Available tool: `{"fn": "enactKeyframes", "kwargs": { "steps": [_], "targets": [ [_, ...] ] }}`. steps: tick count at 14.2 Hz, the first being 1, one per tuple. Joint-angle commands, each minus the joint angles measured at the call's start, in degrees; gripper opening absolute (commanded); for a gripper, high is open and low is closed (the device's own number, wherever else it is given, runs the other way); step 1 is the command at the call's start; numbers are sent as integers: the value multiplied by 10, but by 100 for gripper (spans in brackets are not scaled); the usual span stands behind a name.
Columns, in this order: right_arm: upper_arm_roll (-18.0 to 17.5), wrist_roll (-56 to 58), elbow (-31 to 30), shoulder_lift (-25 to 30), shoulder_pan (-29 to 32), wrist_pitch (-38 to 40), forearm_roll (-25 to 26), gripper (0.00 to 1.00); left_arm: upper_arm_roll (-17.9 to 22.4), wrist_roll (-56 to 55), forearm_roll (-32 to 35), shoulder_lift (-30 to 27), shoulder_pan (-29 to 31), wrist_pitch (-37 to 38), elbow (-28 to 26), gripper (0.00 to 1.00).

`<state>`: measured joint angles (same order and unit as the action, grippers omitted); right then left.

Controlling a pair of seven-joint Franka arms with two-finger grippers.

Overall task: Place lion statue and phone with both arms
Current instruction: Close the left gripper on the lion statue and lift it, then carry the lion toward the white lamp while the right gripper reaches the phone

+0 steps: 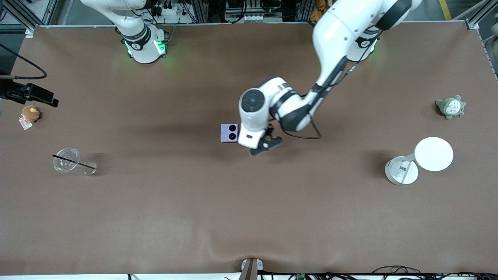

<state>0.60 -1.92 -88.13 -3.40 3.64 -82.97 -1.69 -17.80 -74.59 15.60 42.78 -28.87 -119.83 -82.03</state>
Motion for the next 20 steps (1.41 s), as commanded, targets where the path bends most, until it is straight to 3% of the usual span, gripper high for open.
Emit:
{"fn": "enactKeyframes", "kwargs": {
  "steps": [1,4,7,10,12,16,20],
  "targets": [
    [-6,-21,19,-71,-41,1,-14,100,-4,51,9,-33,47,30,-13,0],
    [-7,-108,27,-96,-73,-10,-11,100,-3,97,11,-37,94,95,-17,0],
    [-7,-117,27,-126,-107,-14,-12,100,-3,141,17,-33,151,100,-30,0],
    [-8,-118,27,-151,-137,-36,-59,100,-3,181,68,-22,197,91,-43,0],
    [-8,-118,8,-175,-166,-85,-102,100,-3,201,84,-15,218,82,-48,0],
    [-7,-138,-41,-194,-231,-182,-104,100,-4,303,84,-11,281,-11,-93,0],
    [-7,-151,-42,-266,-296,-315,-104,100,-4,408,85,-12,322,-29,-96,0]
  ]
}}
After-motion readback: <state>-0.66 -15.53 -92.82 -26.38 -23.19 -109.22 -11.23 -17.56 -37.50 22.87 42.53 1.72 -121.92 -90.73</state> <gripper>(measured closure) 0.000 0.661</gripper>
